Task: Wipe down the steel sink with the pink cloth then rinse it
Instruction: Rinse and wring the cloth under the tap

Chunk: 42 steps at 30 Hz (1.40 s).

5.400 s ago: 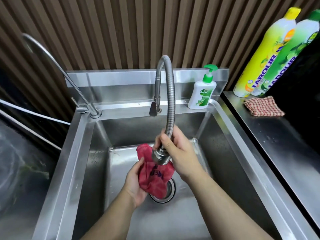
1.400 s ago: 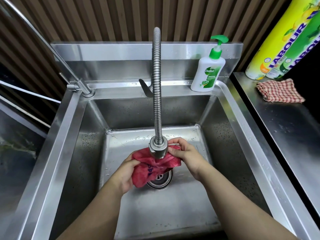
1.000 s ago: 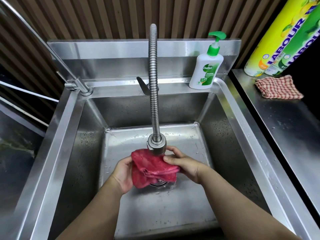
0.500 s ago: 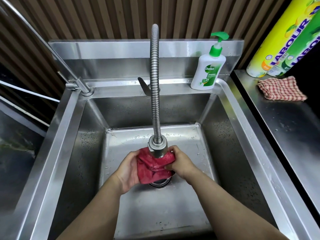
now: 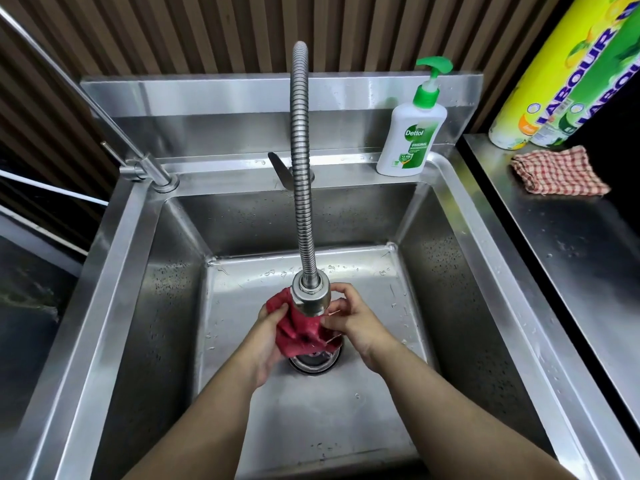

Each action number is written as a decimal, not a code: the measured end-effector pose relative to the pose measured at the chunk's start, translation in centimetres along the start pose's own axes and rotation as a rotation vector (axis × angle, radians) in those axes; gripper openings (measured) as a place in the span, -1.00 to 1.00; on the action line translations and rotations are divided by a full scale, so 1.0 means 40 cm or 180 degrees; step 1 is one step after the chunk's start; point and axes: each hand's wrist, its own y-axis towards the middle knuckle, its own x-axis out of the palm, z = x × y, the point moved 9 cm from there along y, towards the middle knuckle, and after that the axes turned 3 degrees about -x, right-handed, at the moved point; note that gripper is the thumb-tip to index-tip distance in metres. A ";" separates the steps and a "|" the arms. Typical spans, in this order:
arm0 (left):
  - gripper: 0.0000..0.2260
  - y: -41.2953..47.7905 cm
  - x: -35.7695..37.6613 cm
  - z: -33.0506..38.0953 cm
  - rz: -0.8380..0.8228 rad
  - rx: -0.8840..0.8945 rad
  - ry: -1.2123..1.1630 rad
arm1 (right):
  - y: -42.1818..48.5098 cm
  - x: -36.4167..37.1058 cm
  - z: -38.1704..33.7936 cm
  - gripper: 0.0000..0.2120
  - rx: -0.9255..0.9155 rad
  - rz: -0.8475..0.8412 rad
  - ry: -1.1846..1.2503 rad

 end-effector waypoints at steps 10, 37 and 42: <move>-0.71 -0.020 0.018 -0.001 0.0032 0.0026 0.0344 | 0.001 0.050 -0.014 -0.74 0.0166 0.0108 -0.0249; -0.56 -0.059 0.025 0.062 -0.0078 0.0397 0.0471 | 0.133 0.013 -0.508 -0.69 -0.1443 0.0470 -0.1320; -0.56 -0.049 0.026 0.057 -0.0114 0.0426 0.0639 | 0.221 0.086 -0.583 -0.72 -0.1518 0.0272 -0.2146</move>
